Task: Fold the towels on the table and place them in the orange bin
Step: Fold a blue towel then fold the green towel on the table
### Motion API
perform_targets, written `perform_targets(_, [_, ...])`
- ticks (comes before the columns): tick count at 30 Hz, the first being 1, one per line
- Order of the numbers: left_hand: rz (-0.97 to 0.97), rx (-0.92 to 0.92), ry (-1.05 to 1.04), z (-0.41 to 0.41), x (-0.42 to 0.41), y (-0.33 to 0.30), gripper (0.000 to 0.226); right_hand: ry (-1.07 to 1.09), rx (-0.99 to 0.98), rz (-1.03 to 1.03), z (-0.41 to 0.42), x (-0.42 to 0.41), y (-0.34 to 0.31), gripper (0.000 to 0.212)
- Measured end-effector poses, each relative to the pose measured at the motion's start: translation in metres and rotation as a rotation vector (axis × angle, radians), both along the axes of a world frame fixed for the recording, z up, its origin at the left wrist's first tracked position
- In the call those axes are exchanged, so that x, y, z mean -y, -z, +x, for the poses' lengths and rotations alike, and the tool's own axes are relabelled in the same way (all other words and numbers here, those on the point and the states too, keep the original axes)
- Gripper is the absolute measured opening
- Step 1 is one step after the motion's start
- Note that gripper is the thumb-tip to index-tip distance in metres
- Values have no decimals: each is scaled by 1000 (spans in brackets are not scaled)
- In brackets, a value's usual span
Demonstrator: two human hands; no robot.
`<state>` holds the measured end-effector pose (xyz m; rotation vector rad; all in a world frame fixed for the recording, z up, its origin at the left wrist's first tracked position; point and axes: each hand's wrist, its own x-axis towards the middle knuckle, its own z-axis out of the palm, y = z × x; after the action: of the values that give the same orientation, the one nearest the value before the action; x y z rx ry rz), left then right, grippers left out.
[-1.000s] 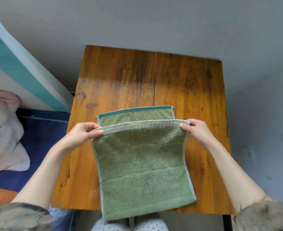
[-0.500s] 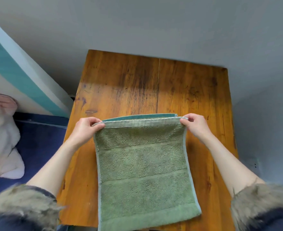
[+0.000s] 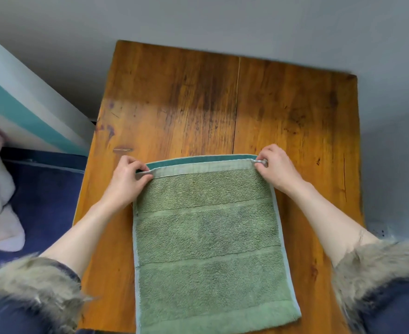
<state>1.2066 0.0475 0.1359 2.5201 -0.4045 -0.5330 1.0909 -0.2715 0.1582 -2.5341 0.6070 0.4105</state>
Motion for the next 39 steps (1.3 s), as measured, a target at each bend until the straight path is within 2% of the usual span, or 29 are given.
perform_targets(3, [1,-73,-15,4,3,-7,16,-11,-121,-18,9,2,-6,10])
perform_targets(7, [-102,-179,-61,8,-3,-20,11,68,-134,162,10,0,-13,11])
perform_targets(16, [-239,-214,-163,0,-11,-38,9,176,-46,175,-10,-6,-16,8])
perform_targets(19, [-317,-275,-191,-5,-18,-50,7,299,39,259,-26,-3,-35,13])
perform_targets(24, [-417,-360,-152,-11,-29,-85,14,463,177,456,-61,-5,-87,6])
perform_targets(29, [-538,-260,-112,-11,-24,-145,13,566,336,596,-85,-5,-148,8])
perform_targets(33, [-609,-121,-84,-7,-17,-202,9,549,467,648,-86,-3,-205,10])
perform_targets(36, [-653,-31,-68,-3,-16,-241,9,507,560,608,-82,1,-246,8])
perform_targets(39, [-683,44,-37,-3,-16,-274,16,420,649,459,-77,5,-280,7])
